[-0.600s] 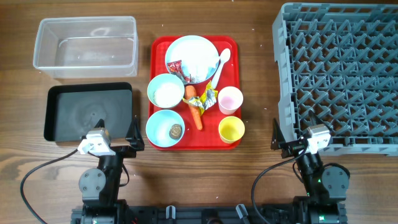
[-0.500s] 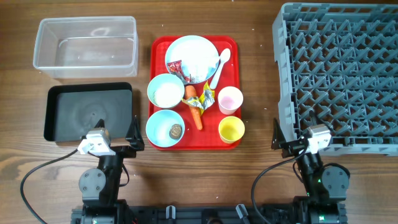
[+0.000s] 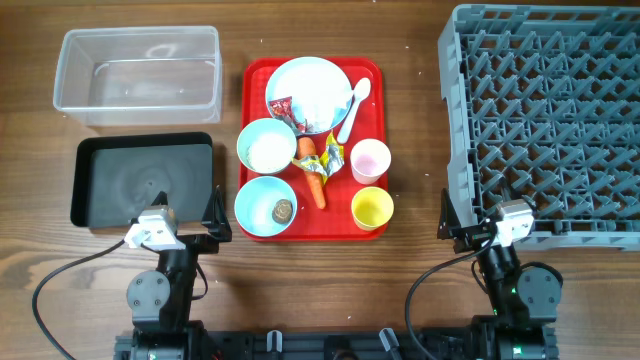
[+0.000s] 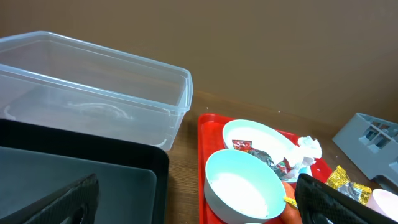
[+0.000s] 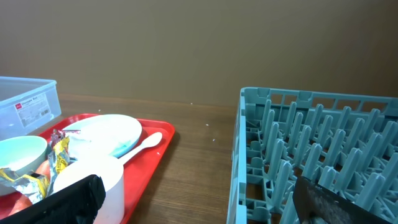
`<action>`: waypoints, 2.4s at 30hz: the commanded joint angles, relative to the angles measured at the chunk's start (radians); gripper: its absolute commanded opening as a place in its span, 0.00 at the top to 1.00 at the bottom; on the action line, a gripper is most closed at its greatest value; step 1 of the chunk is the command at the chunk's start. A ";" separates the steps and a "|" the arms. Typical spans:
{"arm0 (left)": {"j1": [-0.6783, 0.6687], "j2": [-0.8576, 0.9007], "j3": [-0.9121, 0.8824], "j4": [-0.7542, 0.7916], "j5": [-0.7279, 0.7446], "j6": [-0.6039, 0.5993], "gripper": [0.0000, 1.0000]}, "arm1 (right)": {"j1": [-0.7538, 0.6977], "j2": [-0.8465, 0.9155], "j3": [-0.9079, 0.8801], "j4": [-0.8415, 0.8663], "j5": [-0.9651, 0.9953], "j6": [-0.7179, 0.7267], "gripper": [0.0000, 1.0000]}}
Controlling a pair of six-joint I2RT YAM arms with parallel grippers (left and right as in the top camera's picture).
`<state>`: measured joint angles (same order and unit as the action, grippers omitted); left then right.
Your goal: Sort waste into correct bins and load items into the dishwasher rack
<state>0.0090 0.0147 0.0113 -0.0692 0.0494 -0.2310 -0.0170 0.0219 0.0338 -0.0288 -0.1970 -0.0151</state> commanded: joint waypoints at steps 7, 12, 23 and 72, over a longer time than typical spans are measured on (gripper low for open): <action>0.007 -0.008 -0.005 -0.005 -0.006 -0.013 0.00 | -0.003 -0.008 -0.008 0.001 0.018 0.016 0.00; 0.007 -0.008 -0.005 -0.005 -0.006 -0.013 0.00 | -0.003 -0.008 -0.008 0.001 0.018 0.016 0.00; 0.007 -0.008 -0.005 -0.005 -0.006 -0.013 0.00 | -0.003 -0.008 -0.008 0.001 0.018 0.015 0.00; 0.006 1.036 1.078 -0.676 0.039 0.074 0.00 | -0.003 1.062 0.949 0.156 -0.601 0.096 0.00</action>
<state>0.0090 0.9985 1.0576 -0.7147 0.0757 -0.1761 -0.0170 0.9844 0.9012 0.1547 -0.6598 0.0849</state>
